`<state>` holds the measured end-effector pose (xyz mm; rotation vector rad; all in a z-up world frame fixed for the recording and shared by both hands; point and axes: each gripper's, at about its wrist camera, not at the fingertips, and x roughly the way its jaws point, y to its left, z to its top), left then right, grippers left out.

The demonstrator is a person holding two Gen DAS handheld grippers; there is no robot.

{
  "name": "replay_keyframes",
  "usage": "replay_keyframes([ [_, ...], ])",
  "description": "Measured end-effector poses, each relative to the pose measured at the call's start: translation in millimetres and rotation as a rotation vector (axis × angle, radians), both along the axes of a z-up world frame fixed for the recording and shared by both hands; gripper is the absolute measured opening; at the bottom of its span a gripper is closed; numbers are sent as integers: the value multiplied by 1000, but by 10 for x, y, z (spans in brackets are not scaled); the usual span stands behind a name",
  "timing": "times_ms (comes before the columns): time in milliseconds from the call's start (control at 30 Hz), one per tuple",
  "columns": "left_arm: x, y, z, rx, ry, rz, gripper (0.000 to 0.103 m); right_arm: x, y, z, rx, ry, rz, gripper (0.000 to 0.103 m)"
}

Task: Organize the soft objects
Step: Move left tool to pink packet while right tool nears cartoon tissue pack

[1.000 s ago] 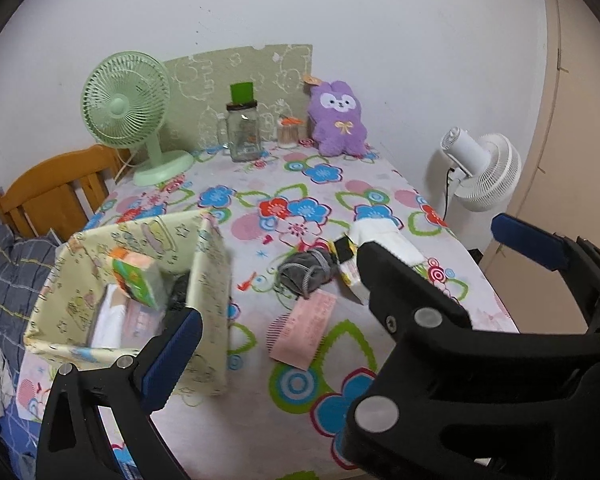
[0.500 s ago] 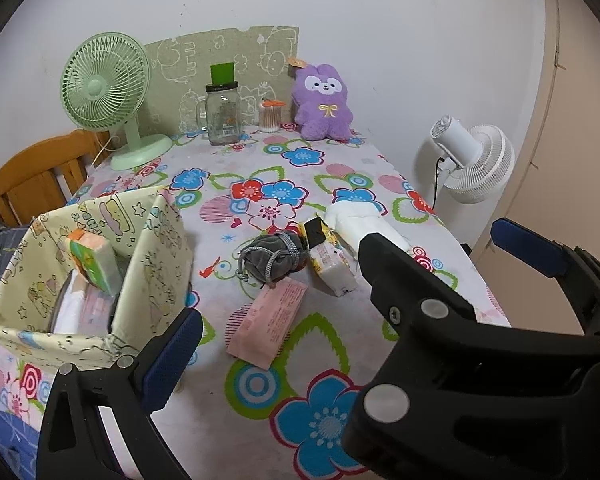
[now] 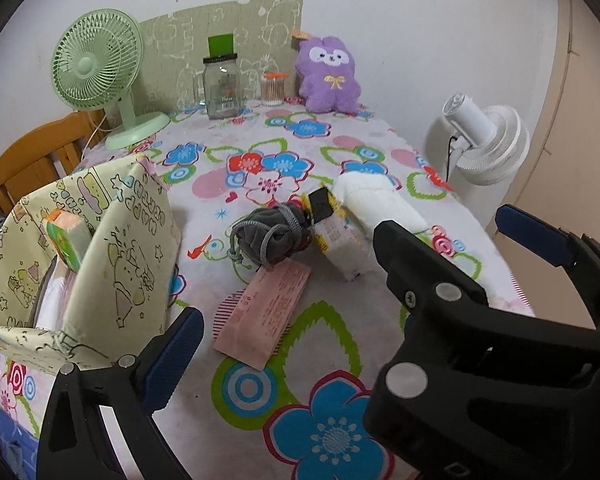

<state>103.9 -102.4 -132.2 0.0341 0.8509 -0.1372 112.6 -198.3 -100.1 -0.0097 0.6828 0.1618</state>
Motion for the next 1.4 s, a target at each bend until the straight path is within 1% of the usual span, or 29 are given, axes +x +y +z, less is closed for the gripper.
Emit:
replay_keyframes([
  [133,74,-4,-85,13,23,-2,101,81,2,-106,9,27,18,88],
  [233,123,2,-140,14,40,1,101,137,11,-167,16,38,42,84],
  [433,177,-11,-223,24,68,-16,101,253,76,-285,-19,61,70,81],
  [567,227,-9,-274,29,93,-11,101,336,103,-372,-30,91,79,65],
  [600,235,-5,-281,29,98,-8,101,355,103,-394,-22,101,88,64],
  [700,258,-14,-323,37,112,-14,101,389,114,-440,-28,110,104,64],
  [833,299,-8,-386,25,134,-16,101,427,144,-492,-56,116,114,64],
  [967,325,-11,-417,38,129,-10,101,476,164,-548,-69,136,133,64],
  [1033,335,-12,-426,42,130,-6,101,500,170,-574,-69,145,140,60],
  [1067,341,-10,-429,45,133,1,101,512,173,-587,-65,149,144,55],
  [1100,346,-7,-431,46,134,7,101,526,175,-600,-63,156,150,52],
  [1167,356,-1,-440,46,141,12,101,550,183,-625,-60,167,155,50],
  [1300,365,1,-446,48,143,13,101,570,186,-638,-53,176,167,42],
  [1400,367,2,-445,49,142,12,101,561,185,-641,-48,179,171,41],
])
